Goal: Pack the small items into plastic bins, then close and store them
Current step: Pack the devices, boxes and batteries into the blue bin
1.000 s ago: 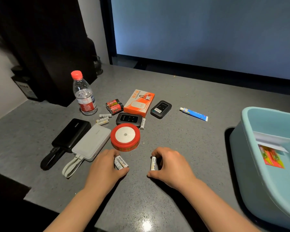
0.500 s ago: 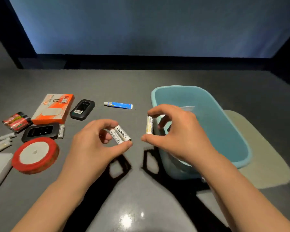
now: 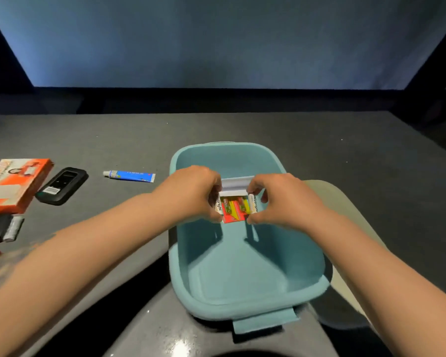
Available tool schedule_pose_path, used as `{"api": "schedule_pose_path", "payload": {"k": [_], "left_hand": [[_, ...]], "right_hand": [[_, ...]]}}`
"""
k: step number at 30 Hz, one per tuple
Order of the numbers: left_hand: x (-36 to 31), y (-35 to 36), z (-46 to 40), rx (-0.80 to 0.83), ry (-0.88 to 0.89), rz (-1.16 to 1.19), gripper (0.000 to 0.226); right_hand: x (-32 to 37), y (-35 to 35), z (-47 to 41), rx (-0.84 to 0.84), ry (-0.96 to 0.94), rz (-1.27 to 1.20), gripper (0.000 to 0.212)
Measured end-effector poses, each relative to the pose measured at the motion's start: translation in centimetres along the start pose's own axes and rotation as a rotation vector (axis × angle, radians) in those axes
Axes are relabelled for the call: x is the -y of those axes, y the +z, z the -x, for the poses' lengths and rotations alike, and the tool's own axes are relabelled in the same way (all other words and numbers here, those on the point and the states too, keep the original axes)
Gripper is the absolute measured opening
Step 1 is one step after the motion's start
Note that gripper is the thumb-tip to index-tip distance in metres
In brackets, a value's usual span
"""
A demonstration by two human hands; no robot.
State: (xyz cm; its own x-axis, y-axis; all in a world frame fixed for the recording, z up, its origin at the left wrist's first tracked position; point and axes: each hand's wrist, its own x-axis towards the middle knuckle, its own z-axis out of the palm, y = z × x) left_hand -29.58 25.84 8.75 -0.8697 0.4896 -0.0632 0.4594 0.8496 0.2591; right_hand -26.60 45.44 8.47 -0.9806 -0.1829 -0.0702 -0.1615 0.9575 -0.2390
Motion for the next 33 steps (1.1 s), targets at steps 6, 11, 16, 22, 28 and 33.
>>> {"api": "schedule_pose_path", "payload": {"k": [6, 11, 16, 22, 28, 33], "left_hand": [[0.2, 1.6, -5.1, 0.340, -0.165, -0.356, 0.044], [0.2, 3.2, -5.9, 0.451, -0.185, -0.370, 0.043], [0.0, 3.2, -5.8, 0.514, -0.210, -0.390, 0.041], [-0.2, 1.3, -4.7, 0.310, -0.102, -0.531, 0.035], [3.5, 0.4, 2.9, -0.272, -0.078, -0.138, 0.037], [3.1, 3.1, 5.5, -0.427, -0.270, 0.386, 0.043]], "right_hand": [[0.0, 1.8, -4.4, 0.175, -0.122, 0.109, 0.058], [0.3, 3.5, -5.4, 0.261, -0.177, 0.124, 0.049], [0.2, 4.7, -5.3, 0.346, -0.189, 0.102, 0.042], [0.6, 4.6, -6.5, 0.310, -0.106, -0.064, 0.053], [1.9, 5.5, -7.4, 0.207, -0.146, -0.057, 0.054], [2.8, 6.8, -7.3, 0.217, -0.169, 0.029, 0.049]]}}
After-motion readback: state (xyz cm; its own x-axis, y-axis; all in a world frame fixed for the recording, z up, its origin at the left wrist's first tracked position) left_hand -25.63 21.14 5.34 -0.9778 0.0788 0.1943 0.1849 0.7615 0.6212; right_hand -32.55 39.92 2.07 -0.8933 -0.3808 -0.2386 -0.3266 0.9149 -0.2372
